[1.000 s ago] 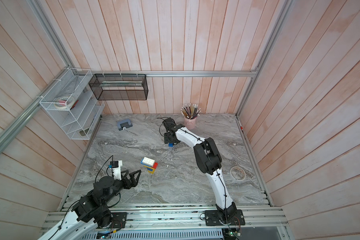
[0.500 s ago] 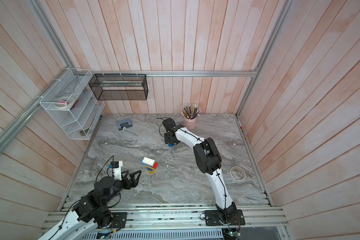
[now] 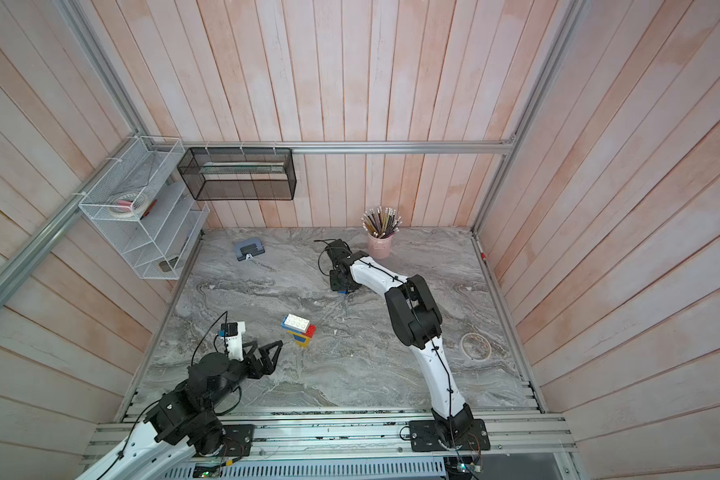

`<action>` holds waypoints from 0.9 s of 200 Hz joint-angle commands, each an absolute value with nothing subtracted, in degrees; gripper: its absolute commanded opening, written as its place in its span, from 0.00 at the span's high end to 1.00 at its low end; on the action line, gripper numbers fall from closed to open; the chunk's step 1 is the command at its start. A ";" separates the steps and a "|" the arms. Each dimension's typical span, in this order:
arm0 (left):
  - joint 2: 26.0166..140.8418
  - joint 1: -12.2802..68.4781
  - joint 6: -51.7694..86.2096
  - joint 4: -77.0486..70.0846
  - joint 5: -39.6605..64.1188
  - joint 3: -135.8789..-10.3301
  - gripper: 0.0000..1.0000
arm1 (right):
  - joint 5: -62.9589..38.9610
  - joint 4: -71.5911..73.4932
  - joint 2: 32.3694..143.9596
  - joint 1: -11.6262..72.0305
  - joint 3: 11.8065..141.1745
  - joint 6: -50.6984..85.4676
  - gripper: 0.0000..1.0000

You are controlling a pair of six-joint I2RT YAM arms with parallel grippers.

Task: Assemble a spoon with lego
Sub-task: Pick up the lego brick from the center of the board.

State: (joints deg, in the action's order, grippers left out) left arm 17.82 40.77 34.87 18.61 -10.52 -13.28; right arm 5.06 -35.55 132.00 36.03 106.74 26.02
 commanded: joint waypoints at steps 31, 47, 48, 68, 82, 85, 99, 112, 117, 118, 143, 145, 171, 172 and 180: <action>17.25 40.52 33.66 17.92 -10.15 -12.71 0.00 | 4.79 -35.99 132.92 36.55 105.50 26.29 0.60; 17.31 40.52 33.66 17.89 -10.11 -12.68 0.00 | 4.92 -36.12 132.43 36.65 104.91 25.94 0.60; 17.27 40.52 33.66 17.91 -10.11 -12.67 0.00 | 4.92 -36.12 132.40 36.65 104.84 25.93 0.60; 17.25 40.52 33.66 17.91 -10.11 -12.66 0.00 | 5.08 -36.03 131.85 36.65 103.94 25.62 0.58; 17.31 40.52 33.66 17.84 -10.12 -12.72 0.00 | 5.27 -36.08 131.59 36.63 103.59 25.40 0.56; 17.27 40.52 33.66 17.84 -10.11 -12.66 0.00 | 5.27 -36.03 131.50 36.65 103.37 25.36 0.56; 17.23 40.51 33.66 17.84 -10.11 -12.66 0.00 | 5.40 -35.82 131.26 36.63 103.27 25.33 0.57; 17.27 40.52 33.66 17.85 -10.15 -12.66 0.00 | 5.54 -35.77 131.23 36.64 103.27 25.23 0.59; 17.31 40.51 33.66 17.91 -10.11 -12.70 0.00 | 5.56 -35.75 131.23 36.65 103.27 25.22 0.60; 17.27 40.51 33.66 17.87 -10.11 -12.68 0.00 | 5.59 -35.76 131.27 36.65 103.27 25.22 0.61; 17.35 40.51 33.66 17.86 -10.12 -12.66 0.00 | 5.70 -36.05 130.70 36.71 103.00 25.14 0.65; 17.37 40.52 33.66 17.85 -10.13 -12.66 0.00 | 5.78 -36.04 130.61 36.73 102.90 25.09 0.65; 17.47 40.52 33.64 17.82 -10.11 -12.66 0.00 | 5.65 -35.88 128.82 37.00 101.87 24.06 0.77; 17.48 40.52 33.65 17.79 -10.11 -12.66 0.00 | 5.68 -35.91 128.70 37.00 101.87 24.03 0.77; 17.49 40.53 33.66 17.78 -10.11 -12.68 0.00 | 5.92 -36.17 127.99 37.13 101.57 23.53 0.80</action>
